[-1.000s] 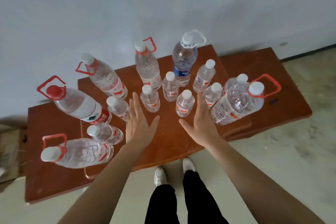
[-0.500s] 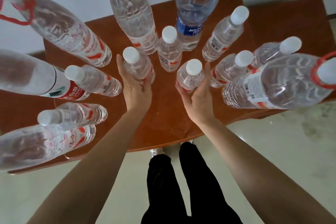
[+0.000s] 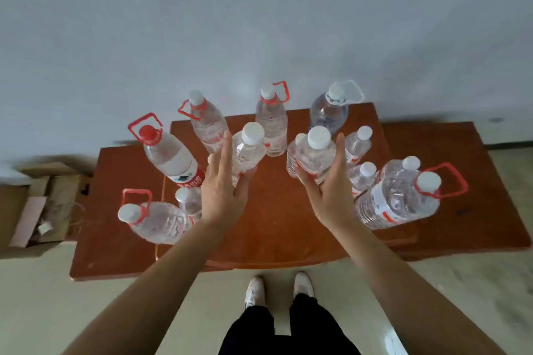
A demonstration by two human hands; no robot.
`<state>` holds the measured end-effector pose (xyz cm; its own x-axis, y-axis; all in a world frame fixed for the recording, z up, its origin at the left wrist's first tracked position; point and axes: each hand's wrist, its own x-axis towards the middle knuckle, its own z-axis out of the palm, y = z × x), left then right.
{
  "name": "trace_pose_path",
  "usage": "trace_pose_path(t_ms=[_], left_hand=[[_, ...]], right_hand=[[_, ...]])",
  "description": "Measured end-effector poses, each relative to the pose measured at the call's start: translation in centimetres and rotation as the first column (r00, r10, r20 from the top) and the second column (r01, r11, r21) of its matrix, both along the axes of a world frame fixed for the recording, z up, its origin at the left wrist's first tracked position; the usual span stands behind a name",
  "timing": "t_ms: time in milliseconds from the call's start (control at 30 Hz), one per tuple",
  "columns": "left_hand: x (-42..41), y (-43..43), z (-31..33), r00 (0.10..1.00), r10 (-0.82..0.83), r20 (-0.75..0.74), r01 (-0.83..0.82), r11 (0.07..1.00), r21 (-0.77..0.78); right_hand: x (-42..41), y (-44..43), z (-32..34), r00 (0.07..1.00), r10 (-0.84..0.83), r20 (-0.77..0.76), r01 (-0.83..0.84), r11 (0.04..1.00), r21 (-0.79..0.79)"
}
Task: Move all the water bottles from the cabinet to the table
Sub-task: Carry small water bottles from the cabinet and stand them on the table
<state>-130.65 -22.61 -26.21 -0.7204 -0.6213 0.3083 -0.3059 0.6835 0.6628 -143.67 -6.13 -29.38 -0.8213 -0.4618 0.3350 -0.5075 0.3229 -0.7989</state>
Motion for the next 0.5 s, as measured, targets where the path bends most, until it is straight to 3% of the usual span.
trace_pose_path(t_ms=[100,267,400,500], left_hand=[[1.4,-1.8,5.2,0.992,0.01,-0.126,-0.03,0.986,-0.162],[6.1,-3.0,10.8,0.97,0.129,-0.207,-0.203,0.898,-0.39],[13.7,-2.8,12.7,0.903,0.357,-0.239,-0.427,0.811,-0.4],[21.6,-2.6,13.1,0.809,0.535,-0.243,-0.583,0.682,-0.442]], right_hand=[[-0.2,-2.4,5.6,0.993,0.062,-0.103,-0.072,0.992,-0.099],[1.2,-7.3,11.7,0.957,0.17,-0.235,-0.217,0.958,-0.189],[5.7,-12.0,13.4,0.902,0.34,-0.267,-0.39,0.905,-0.166],[11.4,-15.7,13.4,0.794,0.537,-0.285,-0.585,0.802,-0.12]])
